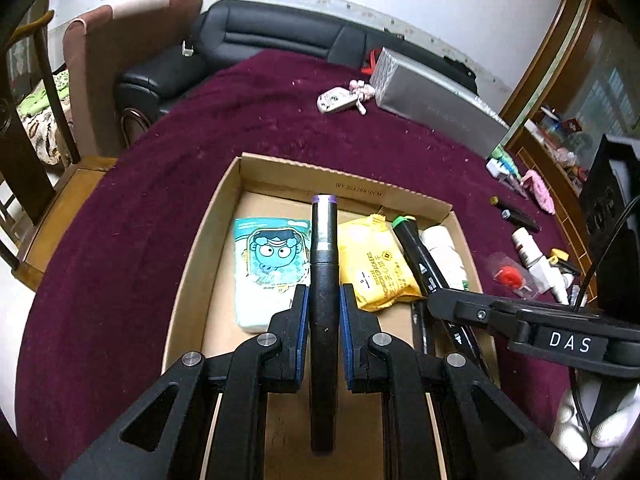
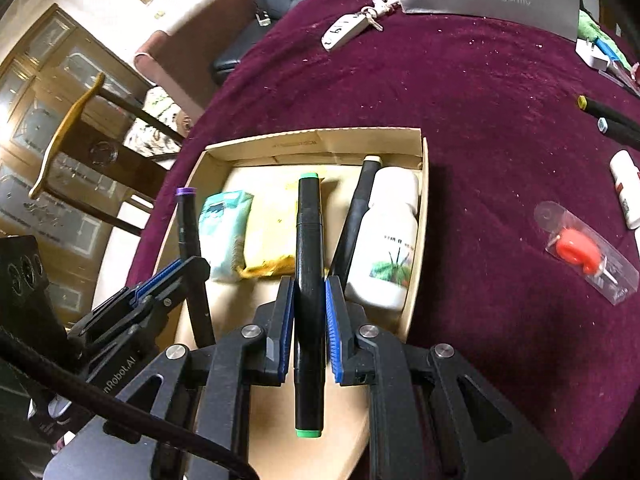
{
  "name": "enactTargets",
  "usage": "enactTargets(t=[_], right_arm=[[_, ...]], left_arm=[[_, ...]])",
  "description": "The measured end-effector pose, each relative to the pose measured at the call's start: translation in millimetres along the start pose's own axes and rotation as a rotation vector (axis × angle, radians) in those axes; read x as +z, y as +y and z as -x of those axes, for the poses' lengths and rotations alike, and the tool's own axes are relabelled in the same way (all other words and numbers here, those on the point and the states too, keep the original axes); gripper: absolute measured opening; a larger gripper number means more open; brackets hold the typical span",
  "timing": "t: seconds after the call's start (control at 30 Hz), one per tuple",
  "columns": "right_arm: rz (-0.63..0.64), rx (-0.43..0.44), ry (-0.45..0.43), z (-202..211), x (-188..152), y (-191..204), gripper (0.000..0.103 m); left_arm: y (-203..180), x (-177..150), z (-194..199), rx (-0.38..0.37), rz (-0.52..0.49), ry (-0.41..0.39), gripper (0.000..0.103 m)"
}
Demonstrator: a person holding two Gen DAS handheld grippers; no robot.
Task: Organize objects
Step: 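Carry both markers over the cardboard tray with both grippers, then open both grippers to drop the markers into the tray, then move the left gripper to the clear packet with red item and grasp it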
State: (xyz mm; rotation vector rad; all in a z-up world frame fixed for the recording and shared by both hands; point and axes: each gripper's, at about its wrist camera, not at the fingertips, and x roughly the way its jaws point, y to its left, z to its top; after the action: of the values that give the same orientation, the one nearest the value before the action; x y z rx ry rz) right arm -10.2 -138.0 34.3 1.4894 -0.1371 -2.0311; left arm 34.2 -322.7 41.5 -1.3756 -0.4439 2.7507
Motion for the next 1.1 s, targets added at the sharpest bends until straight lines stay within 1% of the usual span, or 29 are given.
enactTargets(t=[0.1, 0.2, 0.33, 0.43, 0.47, 0.5, 0.53, 0.57, 0.6, 0.67, 0.73, 0.77, 0.8, 0.87, 0.97, 1.03, 1.1], right_arm=[[-0.018, -0.01, 0.01, -6.9, 5.4, -2.5, 0.013], [-0.028, -0.01, 0.01, -10.0, 9.4, -2.3, 0.013], [-0.03, -0.016, 0.013, -13.9, 14.4, -0.5, 0.013], [-0.027, -0.018, 0.011, -14.8, 16.4, -0.2, 0.013], [-0.024, -0.019, 0.009, -15.5, 17.3, 0.3, 0.013], [-0.021, -0.019, 0.007, -15.7, 17.2, 0.5, 0.013], [-0.022, -0.018, 0.006, -16.6, 17.3, 0.8, 0.013], [-0.024, -0.015, 0.004, -16.9, 17.3, 0.8, 0.013], [-0.028, -0.015, 0.001, -17.5, 17.6, 0.9, 0.014], [-0.03, -0.019, -0.008, -16.2, 15.7, 0.9, 0.015], [-0.024, -0.02, -0.01, -14.9, 14.0, 2.0, 0.019], [-0.024, -0.017, -0.013, -13.5, 13.3, 2.5, 0.025], [-0.025, -0.01, -0.018, -10.9, 12.2, 2.3, 0.033], [-0.028, 0.006, -0.029, -5.4, 11.8, 1.7, 0.039], [-0.032, 0.044, -0.044, 5.8, 9.6, -1.0, 0.04], [-0.028, 0.065, -0.058, 15.9, 6.2, -2.4, 0.04], [-0.017, 0.076, -0.085, 30.8, 2.7, -4.4, 0.04]], left_arm=[[-0.8, 1.6, -6.8, -0.018, 0.006, 0.031, 0.012], [-3.8, 3.1, -8.7, 0.006, -0.007, 0.025, 0.012], [-0.5, 3.7, -10.0, -0.013, 0.02, 0.03, 0.012], [3.2, 5.3, -5.8, -0.052, 0.054, 0.019, 0.014], [4.8, 5.0, -4.2, -0.059, 0.064, 0.017, 0.018], [6.5, 4.8, -2.4, -0.068, 0.077, 0.016, 0.025], [8.6, 4.5, 0.0, -0.081, 0.093, 0.013, 0.029], [10.5, 4.3, 2.2, -0.092, 0.106, 0.01, 0.036], [13.7, 3.2, 6.3, -0.11, 0.126, 0.004, 0.041], [17.5, 2.6, 11.8, -0.139, 0.152, -0.003, 0.044], [21.2, 1.8, 18.0, -0.156, 0.18, -0.01, 0.049], [22.8, 1.5, 20.8, -0.163, 0.193, -0.014, 0.052], [24.6, 1.3, 23.7, -0.172, 0.204, -0.02, 0.052], [28.7, 0.3, 30.3, -0.193, 0.236, -0.029, 0.053], [31.0, -1.1, 39.2, -0.218, 0.276, -0.041, 0.053], [26.5, -2.6, 46.2, -0.222, 0.282, -0.052, 0.055], [17.0, -3.7, 52.5, -0.231, 0.273, -0.058, 0.061]])
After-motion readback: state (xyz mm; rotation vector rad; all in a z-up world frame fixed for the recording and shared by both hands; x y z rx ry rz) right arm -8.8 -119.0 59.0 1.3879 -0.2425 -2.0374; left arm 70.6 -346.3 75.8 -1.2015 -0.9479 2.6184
